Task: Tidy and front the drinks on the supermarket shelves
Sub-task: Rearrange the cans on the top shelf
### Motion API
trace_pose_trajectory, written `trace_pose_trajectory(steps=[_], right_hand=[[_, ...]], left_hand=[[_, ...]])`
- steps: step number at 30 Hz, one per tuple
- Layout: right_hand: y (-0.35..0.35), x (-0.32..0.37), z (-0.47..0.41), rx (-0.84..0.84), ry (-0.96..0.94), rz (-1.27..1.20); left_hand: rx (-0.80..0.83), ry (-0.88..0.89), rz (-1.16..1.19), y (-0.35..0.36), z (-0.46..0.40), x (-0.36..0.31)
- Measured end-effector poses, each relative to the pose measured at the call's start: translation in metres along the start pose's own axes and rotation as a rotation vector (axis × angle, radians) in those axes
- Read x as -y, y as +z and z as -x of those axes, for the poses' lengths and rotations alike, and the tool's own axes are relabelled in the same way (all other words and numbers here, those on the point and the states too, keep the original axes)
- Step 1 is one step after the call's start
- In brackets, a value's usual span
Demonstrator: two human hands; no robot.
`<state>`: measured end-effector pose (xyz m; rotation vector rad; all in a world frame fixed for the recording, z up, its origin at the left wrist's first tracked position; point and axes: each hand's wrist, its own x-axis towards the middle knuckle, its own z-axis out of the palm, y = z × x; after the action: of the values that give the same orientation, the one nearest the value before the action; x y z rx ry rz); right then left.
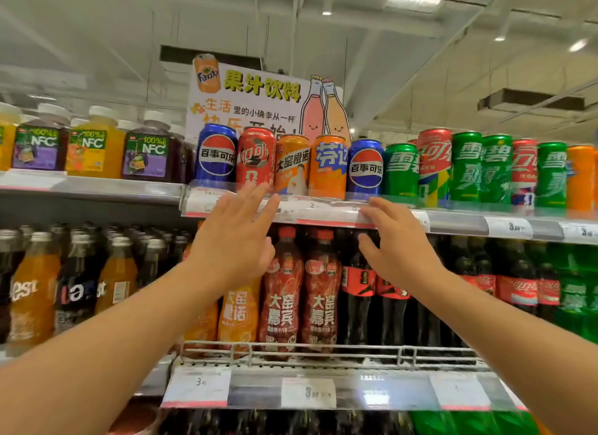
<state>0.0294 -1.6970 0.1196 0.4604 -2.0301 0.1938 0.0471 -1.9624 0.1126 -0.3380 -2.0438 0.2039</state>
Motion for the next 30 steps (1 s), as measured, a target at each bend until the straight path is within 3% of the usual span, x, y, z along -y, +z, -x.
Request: trace_pose_trajectory(steps=[6,10,15,22,30], right_hand=[[0.012,-0.011,0.005,-0.108,-0.102,0.063],[0.005,-0.015,-0.002,-0.091,-0.128,0.036],[-0.026,-0.025,-0.062,-0.099,0.04,-0.268],[-0.025,-0.022,-0.118,0.051,0.185,-0.278],[-0.03,-0.021,-0.12,-0.067,0.199,-0.289]], left_hand=[[0.065,-0.11,-0.043,0.016,-0.001,0.0],[0.059,-0.131,-0.039,0.017,-0.002,-0.003],[0.068,-0.132,0.03,0.013,-0.003,0.001],[0.048,-0.135,0.063,0.018,-0.001,0.002],[0.021,-0.136,0.046,0.026,0.0,0.003]])
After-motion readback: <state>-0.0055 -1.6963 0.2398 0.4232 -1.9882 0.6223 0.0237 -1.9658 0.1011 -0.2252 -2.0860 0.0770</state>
